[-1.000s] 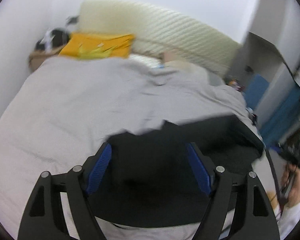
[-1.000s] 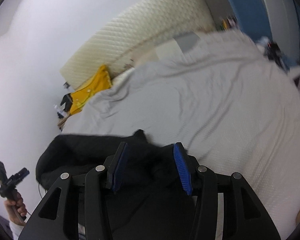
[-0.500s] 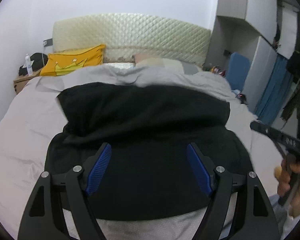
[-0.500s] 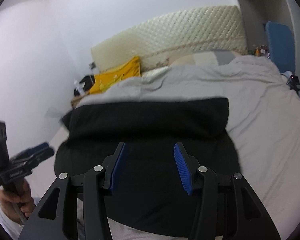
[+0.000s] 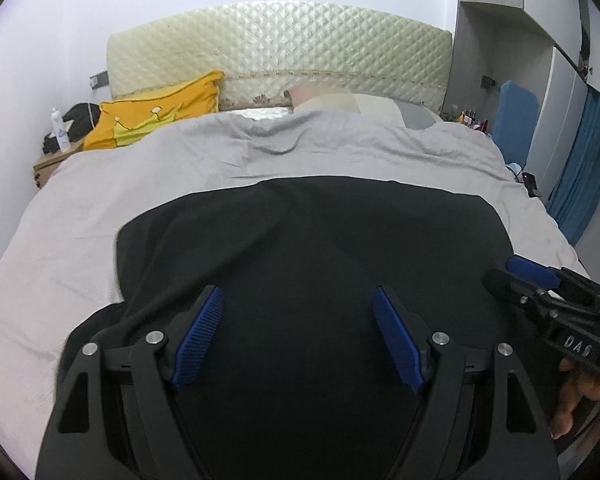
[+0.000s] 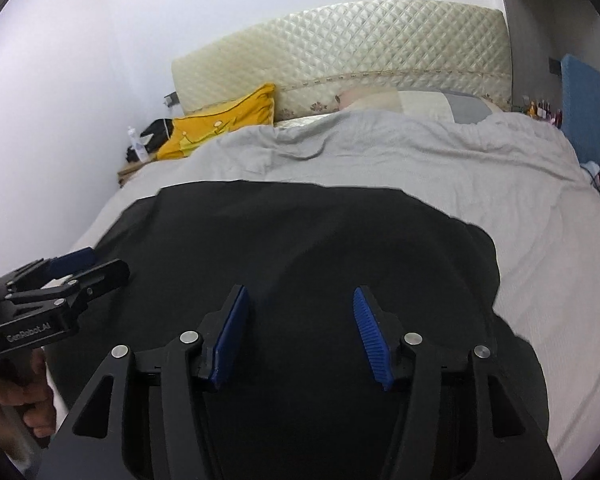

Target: Fold large clothes

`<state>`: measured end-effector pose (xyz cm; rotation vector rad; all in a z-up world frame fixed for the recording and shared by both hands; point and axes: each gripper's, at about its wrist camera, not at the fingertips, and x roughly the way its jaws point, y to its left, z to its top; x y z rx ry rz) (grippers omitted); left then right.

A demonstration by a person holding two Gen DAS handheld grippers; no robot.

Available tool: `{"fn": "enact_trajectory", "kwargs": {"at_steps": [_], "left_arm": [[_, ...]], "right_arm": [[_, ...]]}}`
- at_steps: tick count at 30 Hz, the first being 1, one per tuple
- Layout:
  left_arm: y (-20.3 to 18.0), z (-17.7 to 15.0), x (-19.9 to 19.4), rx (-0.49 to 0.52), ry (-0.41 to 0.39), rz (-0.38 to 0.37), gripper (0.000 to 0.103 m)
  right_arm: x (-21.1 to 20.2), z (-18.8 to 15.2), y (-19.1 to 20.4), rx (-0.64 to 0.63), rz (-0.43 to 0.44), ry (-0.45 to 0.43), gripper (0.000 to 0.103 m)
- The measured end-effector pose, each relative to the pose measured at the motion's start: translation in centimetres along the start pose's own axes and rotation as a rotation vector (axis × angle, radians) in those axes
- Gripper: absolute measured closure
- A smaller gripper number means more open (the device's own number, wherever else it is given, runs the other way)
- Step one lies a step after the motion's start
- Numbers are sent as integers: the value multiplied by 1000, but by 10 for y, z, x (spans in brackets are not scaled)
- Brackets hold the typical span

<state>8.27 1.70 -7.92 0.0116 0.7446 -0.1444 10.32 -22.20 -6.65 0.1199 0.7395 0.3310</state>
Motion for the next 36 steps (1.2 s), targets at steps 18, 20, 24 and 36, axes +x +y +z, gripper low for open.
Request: {"fn": "enact_trajectory", "kwargs": {"at_steps": [18, 20, 24, 36], "left_arm": [[-12, 11, 78, 37, 28, 53, 24], [-12, 14, 88, 41, 38, 54, 23], [-6, 20, 108, 28, 76, 43, 21], [7, 16, 87, 0, 44, 20, 21]], "right_arm": [[64, 8, -14, -11, -47, 22, 24], [73, 10, -17, 0, -45, 21, 23], [92, 16, -25, 25, -22, 24, 22], [80, 14, -20, 0, -26, 2, 20]]}}
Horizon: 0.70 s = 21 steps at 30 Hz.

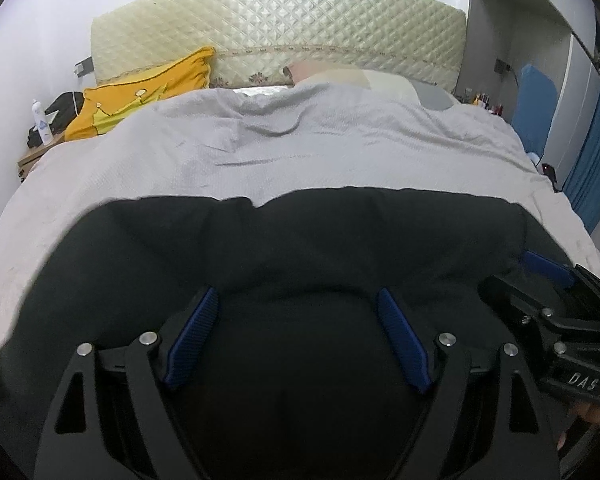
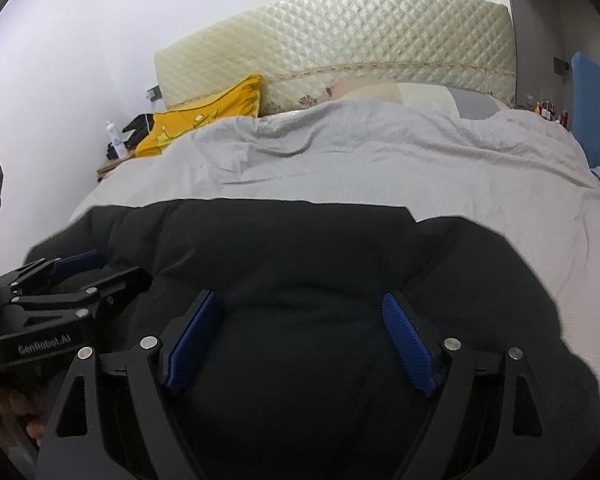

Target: Fold large clothes

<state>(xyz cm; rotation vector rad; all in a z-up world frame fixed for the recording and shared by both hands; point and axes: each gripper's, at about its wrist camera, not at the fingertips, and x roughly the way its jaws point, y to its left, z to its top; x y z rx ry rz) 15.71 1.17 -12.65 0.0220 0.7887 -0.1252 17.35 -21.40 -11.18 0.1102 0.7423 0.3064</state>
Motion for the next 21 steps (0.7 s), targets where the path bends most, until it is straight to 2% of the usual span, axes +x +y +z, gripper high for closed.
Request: {"fn": "enact_trajectory", "kwargs": {"at_steps": [4, 8, 10, 13, 18, 21], "left_arm": [[23, 4, -25, -11, -2, 21, 21], [61, 4, -46, -61, -22, 59, 20], [70, 0, -43, -56, -5, 81, 20], [74, -15, -33, -18, 34, 144, 20], [71, -28, -21, 3, 41, 161, 19], [69, -33, -15, 9, 37, 182, 17]], "right_arm": [[-25, 3, -9, 14, -20, -33, 18], [-46, 1, -20, -22, -89, -58, 12], [-50, -1, -26, -24, -147, -79, 0], [-47, -7, -33, -27, -156, -68, 0], [-37, -18, -43, -41, -193, -36, 0], [-29, -23, -48, -15, -172, -15, 0]]}}
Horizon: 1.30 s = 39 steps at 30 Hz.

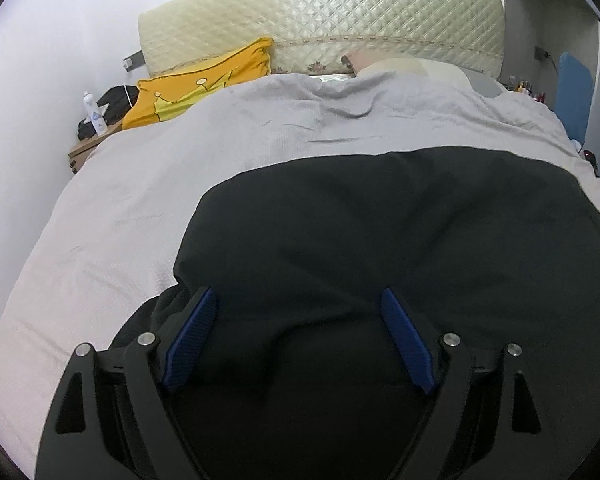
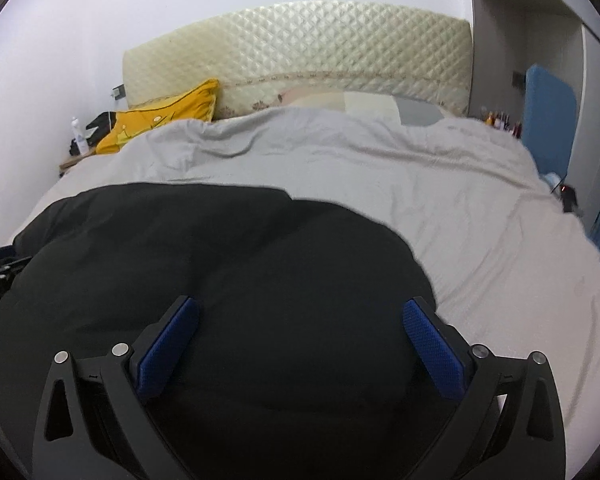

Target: Fold large clothes

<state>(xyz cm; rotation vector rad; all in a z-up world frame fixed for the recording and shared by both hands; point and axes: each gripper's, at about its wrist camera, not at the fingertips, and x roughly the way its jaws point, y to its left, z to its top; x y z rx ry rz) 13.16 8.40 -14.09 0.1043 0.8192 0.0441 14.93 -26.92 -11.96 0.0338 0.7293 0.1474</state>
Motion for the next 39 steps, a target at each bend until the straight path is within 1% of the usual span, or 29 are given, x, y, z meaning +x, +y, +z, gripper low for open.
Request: {"fn": "enact_trajectory", "kwargs": {"at_steps": [2, 6, 8, 11, 14, 15, 17, 19, 22, 24, 27, 32, 33, 34, 35, 39], "left_arm": [[0, -2, 2, -6, 0, -4, 16], [4, -4, 11, -38, 21, -44, 12], [4, -6, 12, -42, 24, -51, 11], [5, -7, 8, -62, 15, -43, 8], [2, -2, -1, -80, 18, -11, 6], [1, -1, -5, -79, 17, -15, 5], [-4, 2, -17, -73, -7, -31, 0], [-12, 4, -31, -37, -49, -3, 0], [-21, 10, -47, -3, -74, -12, 0], [-23, 13, -59, 2, -88, -12, 0], [-23, 23, -86, -30, -113, -27, 0], [-24, 36, -145, -55, -168, -50, 0], [-24, 39, -164, -67, -190, -67, 0], [-25, 42, -172, -74, -197, -79, 0], [-25, 45, -187, -84, -204, -106, 0], [-26, 54, -228, -89, -237, -158, 0]], "right_arm": [[4, -4, -2, 11, 8, 2, 0], [9, -11, -3, 25, 15, -9, 0], [9, -14, 0, 19, 9, -19, 0], [8, -17, 2, 19, -1, -20, 0], [3, -18, 0, 29, -11, -28, 0], [-1, -17, -1, 30, -8, -31, 0], [-7, -13, -4, 42, 1, -33, 0], [-14, -6, -5, 52, 7, -41, 0], [-29, 7, -4, 64, 26, -69, 0], [-45, 15, -3, 74, 39, -98, 0], [-72, 27, 1, 68, 53, -142, 0], [-134, 53, 13, 57, 86, -241, 0], [-152, 59, 17, 52, 91, -271, 0], [-164, 64, 19, 52, 98, -288, 0], [-179, 68, 23, 48, 108, -305, 0], [-237, 81, 38, 21, 126, -356, 0]]}}
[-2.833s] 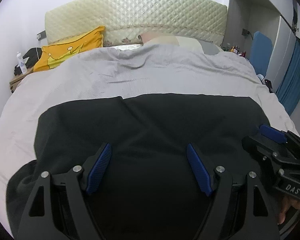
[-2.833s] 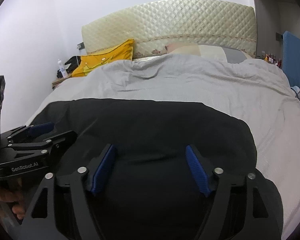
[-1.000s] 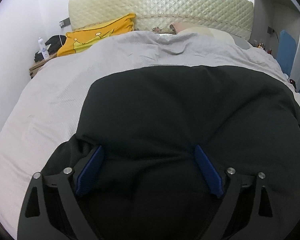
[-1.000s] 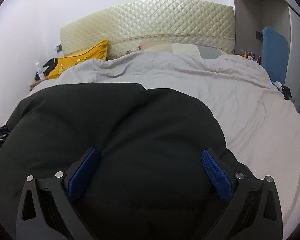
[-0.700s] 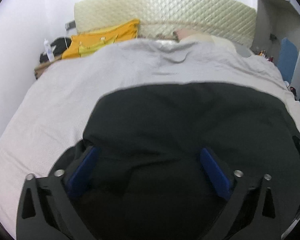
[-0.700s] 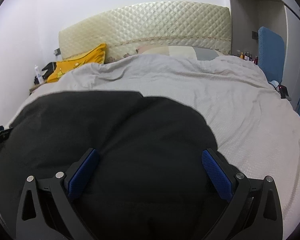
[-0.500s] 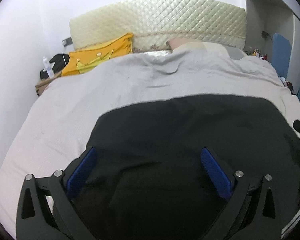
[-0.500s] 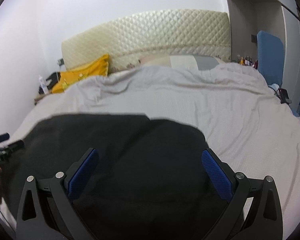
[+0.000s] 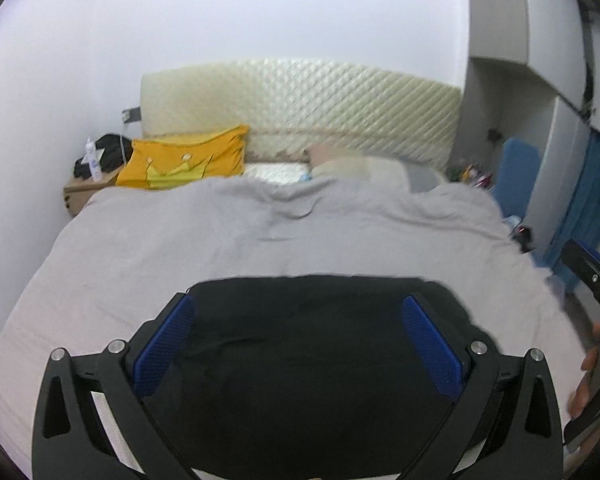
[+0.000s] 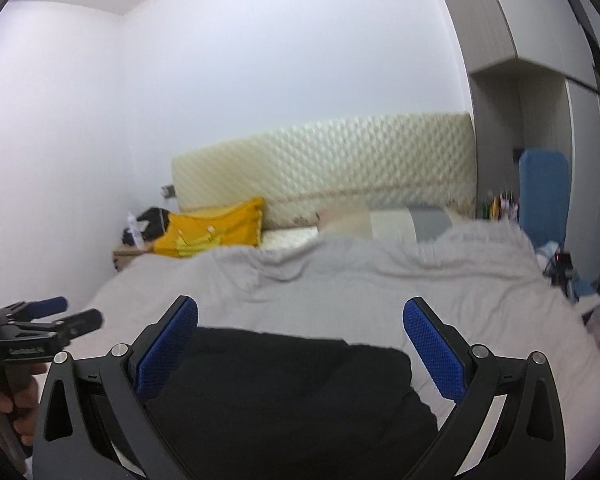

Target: Fold large clothes

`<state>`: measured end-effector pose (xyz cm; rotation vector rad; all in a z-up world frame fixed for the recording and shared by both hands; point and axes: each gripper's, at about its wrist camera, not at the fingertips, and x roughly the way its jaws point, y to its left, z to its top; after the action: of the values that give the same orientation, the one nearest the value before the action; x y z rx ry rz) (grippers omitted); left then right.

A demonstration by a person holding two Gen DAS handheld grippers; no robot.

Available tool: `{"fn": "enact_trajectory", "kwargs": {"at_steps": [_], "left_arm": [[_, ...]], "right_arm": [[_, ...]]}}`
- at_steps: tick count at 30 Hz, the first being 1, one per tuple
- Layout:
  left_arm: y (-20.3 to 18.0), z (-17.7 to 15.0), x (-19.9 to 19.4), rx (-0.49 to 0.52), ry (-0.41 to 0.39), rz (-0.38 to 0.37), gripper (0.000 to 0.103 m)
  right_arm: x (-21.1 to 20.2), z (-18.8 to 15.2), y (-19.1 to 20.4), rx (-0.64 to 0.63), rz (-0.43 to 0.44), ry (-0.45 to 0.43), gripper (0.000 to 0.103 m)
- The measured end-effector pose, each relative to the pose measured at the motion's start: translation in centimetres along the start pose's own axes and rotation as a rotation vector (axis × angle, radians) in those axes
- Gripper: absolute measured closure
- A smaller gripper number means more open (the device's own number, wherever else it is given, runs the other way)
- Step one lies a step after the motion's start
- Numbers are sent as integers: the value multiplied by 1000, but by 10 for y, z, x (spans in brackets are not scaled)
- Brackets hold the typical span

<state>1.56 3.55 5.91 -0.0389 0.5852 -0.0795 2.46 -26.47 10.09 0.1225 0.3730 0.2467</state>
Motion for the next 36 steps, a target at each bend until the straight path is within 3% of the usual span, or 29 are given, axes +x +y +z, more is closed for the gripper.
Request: {"fn": "enact_trajectory", "kwargs": {"at_steps": [8, 17, 28, 36], "left_arm": [[-16, 14, -83, 16, -104, -61, 0], [-23, -8, -154, 38, -203, -66, 0], [-26, -50, -175, 31, -190, -91, 0], [-23, -87, -173, 30, -125, -35, 0]], "right_arm": [[-91, 28, 31, -17, 65, -111, 0], [-163, 16, 63, -49, 113, -198, 0], [-188, -35, 67, -29, 71, -125, 0], [-188, -68, 63, 6, 49, -57, 0]]}}
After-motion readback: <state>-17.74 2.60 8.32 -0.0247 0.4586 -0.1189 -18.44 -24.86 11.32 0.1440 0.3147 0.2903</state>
